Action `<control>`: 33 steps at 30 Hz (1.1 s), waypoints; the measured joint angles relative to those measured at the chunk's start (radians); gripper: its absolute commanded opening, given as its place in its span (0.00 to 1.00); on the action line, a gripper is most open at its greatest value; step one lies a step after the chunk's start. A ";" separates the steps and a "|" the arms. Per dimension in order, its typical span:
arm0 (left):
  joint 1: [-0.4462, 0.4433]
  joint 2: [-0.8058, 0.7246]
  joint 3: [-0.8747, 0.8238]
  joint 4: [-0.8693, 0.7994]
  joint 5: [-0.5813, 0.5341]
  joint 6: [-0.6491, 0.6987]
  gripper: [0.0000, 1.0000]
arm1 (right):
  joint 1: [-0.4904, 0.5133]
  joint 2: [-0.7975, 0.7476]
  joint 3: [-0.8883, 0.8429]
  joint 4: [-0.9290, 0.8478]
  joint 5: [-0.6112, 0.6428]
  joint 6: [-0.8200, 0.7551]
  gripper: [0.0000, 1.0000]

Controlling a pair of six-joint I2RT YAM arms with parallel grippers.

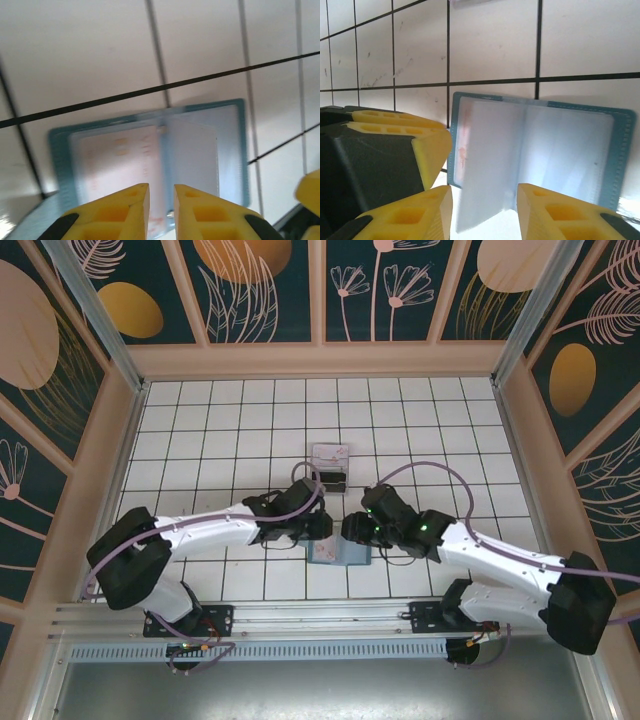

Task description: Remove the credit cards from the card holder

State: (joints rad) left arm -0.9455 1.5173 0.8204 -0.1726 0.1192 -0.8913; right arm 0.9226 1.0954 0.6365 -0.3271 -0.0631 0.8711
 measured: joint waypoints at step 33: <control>0.085 -0.177 -0.259 0.032 -0.008 -0.010 0.20 | 0.200 0.570 0.414 -0.222 0.113 -0.098 0.44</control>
State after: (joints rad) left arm -0.8600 1.3407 0.5617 -0.1402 0.1112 -0.9012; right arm 1.1221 1.6653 1.0504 -0.5488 0.0494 0.7731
